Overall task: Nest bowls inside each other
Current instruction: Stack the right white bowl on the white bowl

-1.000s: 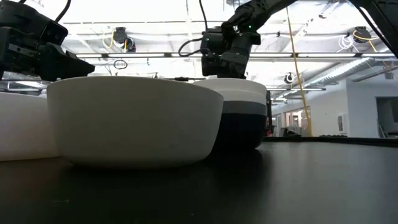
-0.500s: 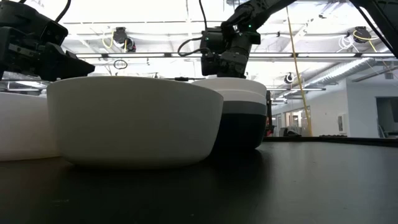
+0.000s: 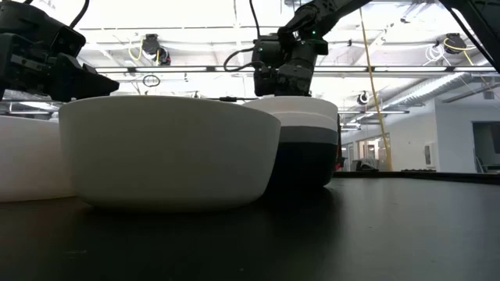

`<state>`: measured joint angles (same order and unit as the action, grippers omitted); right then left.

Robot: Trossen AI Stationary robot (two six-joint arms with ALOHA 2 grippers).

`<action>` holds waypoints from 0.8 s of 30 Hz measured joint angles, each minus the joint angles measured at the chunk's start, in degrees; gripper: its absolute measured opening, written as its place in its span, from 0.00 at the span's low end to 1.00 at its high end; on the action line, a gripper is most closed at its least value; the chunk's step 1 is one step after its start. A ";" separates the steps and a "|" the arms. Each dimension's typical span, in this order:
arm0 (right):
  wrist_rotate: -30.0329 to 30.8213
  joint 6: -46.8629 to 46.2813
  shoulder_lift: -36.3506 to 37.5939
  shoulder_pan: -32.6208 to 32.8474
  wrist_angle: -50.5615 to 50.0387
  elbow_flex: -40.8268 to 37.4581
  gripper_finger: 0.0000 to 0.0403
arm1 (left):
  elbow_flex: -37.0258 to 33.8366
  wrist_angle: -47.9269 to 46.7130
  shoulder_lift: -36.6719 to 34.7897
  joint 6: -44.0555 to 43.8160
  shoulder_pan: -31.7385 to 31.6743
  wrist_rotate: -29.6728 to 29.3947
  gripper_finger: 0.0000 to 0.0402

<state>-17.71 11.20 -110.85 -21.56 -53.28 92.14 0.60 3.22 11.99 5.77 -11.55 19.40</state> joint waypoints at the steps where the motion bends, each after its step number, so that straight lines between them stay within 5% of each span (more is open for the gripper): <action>1: -0.01 0.00 0.00 0.00 0.04 0.00 0.00 | 0.00 0.02 0.00 -0.06 0.01 0.00 0.04; 24: 4.20 -0.68 0.13 2.19 1.54 -1.04 0.01 | 0.00 0.00 0.02 -0.06 0.02 0.02 0.04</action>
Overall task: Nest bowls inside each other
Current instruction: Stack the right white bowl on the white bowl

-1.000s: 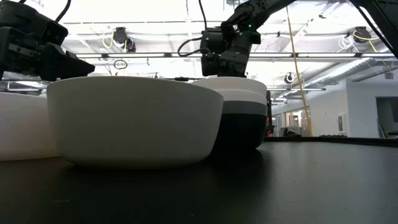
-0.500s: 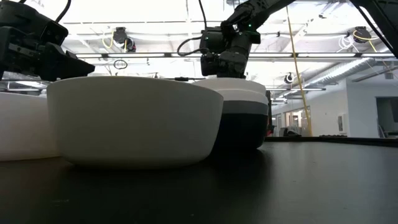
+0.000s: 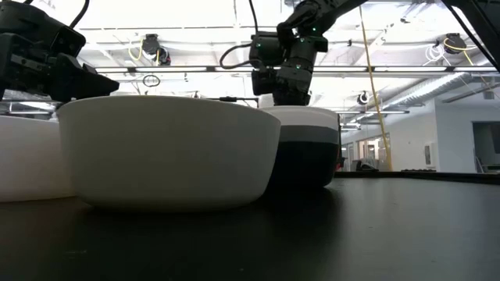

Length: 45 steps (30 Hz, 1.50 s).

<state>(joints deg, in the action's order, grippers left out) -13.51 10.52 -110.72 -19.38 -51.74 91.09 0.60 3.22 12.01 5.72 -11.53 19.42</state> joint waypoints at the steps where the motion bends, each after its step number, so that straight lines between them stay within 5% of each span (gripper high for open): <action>1: -0.07 -0.16 0.06 0.00 0.19 -0.40 0.01 | 0.00 0.00 -0.01 0.00 0.00 0.00 0.04; 37: -3.48 -0.87 -0.17 -0.33 2.02 -2.76 0.01 | 0.00 0.00 -0.02 0.02 -0.02 0.00 0.04; 45: -3.03 -0.91 -0.33 -0.37 1.90 -2.87 0.09 | 0.00 -0.01 1.24 0.03 -0.01 0.00 0.04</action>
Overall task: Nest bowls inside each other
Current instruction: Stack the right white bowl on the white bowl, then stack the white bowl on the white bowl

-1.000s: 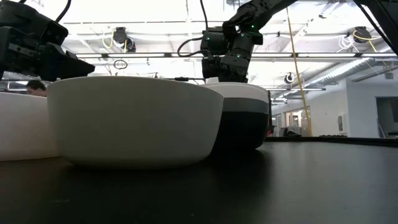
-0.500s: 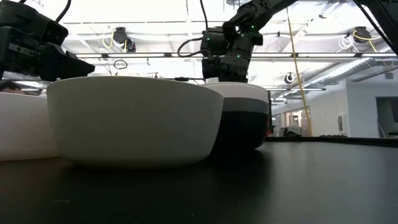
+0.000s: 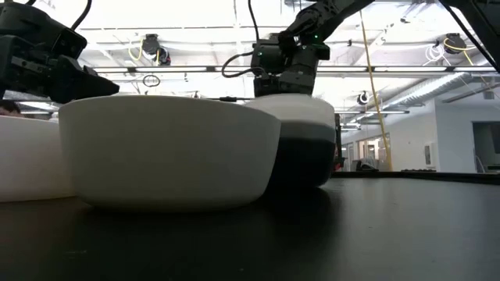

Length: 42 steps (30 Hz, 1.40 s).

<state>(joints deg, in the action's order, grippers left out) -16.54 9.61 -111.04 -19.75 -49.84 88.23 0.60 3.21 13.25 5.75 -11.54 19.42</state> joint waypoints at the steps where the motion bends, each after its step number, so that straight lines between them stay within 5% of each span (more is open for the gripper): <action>1: 0.13 0.02 0.00 0.00 0.04 0.00 0.10 | 0.00 -0.01 0.43 0.01 0.01 -0.01 0.04; 13: 0.09 -0.52 1.01 0.00 2.88 0.04 0.21 | 0.00 -0.01 2.39 0.43 0.00 -0.57 0.04; 27: 0.07 -0.62 12.81 0.73 6.55 -0.43 0.28 | 0.00 0.22 2.39 0.56 -0.01 -1.49 0.04; 35: -0.01 -0.91 25.12 3.21 16.78 -11.93 0.27 | -0.04 1.62 2.39 0.58 -0.01 -1.51 0.04; 42: -0.20 -4.40 34.13 5.10 28.12 -24.71 0.13 | -0.04 3.27 2.39 0.53 0.01 -1.51 0.04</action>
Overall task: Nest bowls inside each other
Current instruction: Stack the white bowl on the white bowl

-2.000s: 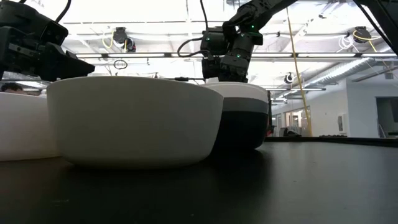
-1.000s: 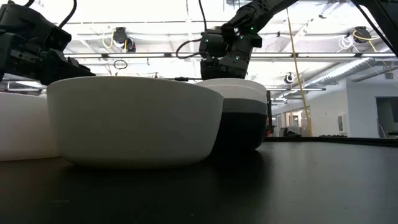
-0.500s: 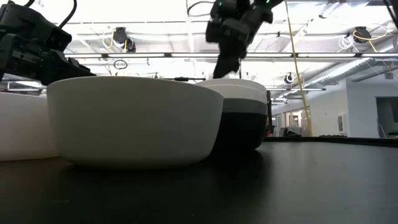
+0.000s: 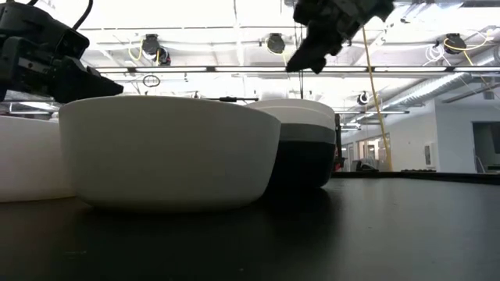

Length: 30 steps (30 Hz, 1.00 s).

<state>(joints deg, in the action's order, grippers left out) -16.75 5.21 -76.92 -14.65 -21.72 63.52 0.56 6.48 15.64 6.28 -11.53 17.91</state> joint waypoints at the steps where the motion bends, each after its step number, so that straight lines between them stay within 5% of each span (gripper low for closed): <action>1: -0.03 -0.04 0.92 0.32 1.49 -1.64 0.10 | 0.00 0.12 0.00 -0.02 0.00 0.00 0.04; 5: -0.03 -0.91 3.66 1.37 7.81 -8.36 0.01 | 0.00 0.44 0.00 -0.76 -0.01 0.00 0.04; 30: -0.05 -4.63 16.82 2.03 37.67 -35.52 0.00 | 0.02 -0.05 0.00 -0.96 0.00 0.02 0.04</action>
<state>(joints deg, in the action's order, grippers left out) -16.80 0.58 -60.10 -12.62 15.94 28.00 0.58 6.44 15.64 5.32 -11.53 17.93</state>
